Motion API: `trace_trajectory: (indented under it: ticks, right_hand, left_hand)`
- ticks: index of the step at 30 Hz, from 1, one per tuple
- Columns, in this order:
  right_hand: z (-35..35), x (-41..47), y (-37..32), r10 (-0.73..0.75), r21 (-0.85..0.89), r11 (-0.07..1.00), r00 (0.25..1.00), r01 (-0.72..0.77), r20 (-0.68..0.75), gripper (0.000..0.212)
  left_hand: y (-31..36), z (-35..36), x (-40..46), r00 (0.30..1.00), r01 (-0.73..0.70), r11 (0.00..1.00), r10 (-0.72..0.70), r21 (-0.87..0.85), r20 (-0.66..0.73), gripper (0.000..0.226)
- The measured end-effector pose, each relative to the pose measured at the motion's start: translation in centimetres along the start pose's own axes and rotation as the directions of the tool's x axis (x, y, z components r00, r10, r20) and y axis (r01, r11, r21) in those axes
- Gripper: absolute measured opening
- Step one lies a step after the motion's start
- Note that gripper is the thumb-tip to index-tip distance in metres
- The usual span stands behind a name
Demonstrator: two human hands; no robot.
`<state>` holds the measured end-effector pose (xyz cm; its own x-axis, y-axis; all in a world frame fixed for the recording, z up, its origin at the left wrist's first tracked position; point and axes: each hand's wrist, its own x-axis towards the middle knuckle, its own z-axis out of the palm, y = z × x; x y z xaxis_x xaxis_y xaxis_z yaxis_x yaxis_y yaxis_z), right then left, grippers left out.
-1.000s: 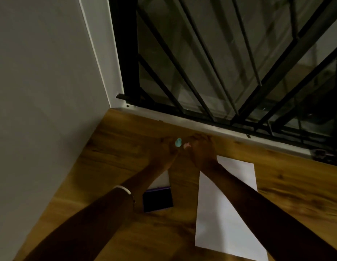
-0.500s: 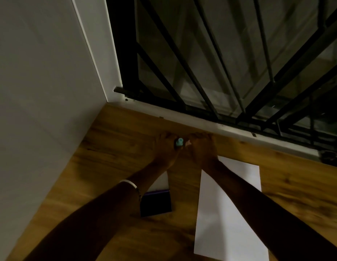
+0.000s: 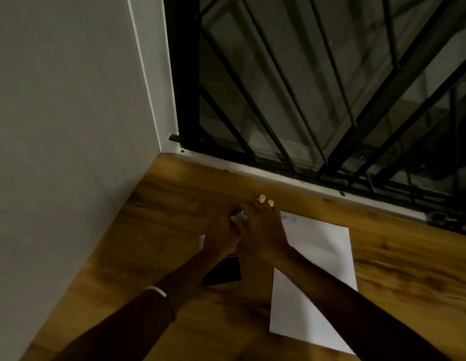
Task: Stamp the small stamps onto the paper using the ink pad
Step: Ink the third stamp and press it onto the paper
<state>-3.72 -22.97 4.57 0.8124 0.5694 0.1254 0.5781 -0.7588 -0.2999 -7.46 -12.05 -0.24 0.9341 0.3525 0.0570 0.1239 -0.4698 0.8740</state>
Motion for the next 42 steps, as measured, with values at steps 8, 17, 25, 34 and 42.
trace_trajectory:
  ticks: [8, 17, 25, 34, 42]
  right_hand:
    - [-0.4, -3.9, -2.2, -0.004, 0.203, 0.979, 0.999, 0.011, -0.037, 0.022]
    - [-1.3, -5.3, -1.9, -0.104, 0.238, 0.965, 0.994, 0.108, -0.029, 0.009]
    - [0.6, -6.6, -1.8, -0.068, 0.111, 0.992, 0.993, 0.057, 0.095, 0.019]
    - [3.9, -7.3, -3.9, -0.220, -0.095, 0.965, 0.954, 0.243, 0.205, 0.036]
    - [7.0, -7.3, -3.1, -0.104, -0.007, 0.994, 0.965, 0.109, 0.243, 0.032]
  left_hand:
    - [0.3, -1.5, -5.5, 1.000, -0.020, 0.995, 0.018, -0.098, -0.015, 0.021]
    - [-1.0, -3.4, -6.7, 0.993, 0.081, 0.987, -0.069, -0.137, 0.094, 0.024]
    - [-3.6, -5.2, -7.0, 0.844, 0.458, 0.697, -0.537, -0.552, 0.022, 0.006]
    - [-6.9, -4.3, -10.2, 0.981, 0.102, 0.994, -0.092, 0.050, -0.169, 0.019]
    - [-8.3, -3.2, -10.3, 0.995, 0.060, 0.936, -0.027, 0.346, -0.100, 0.012]
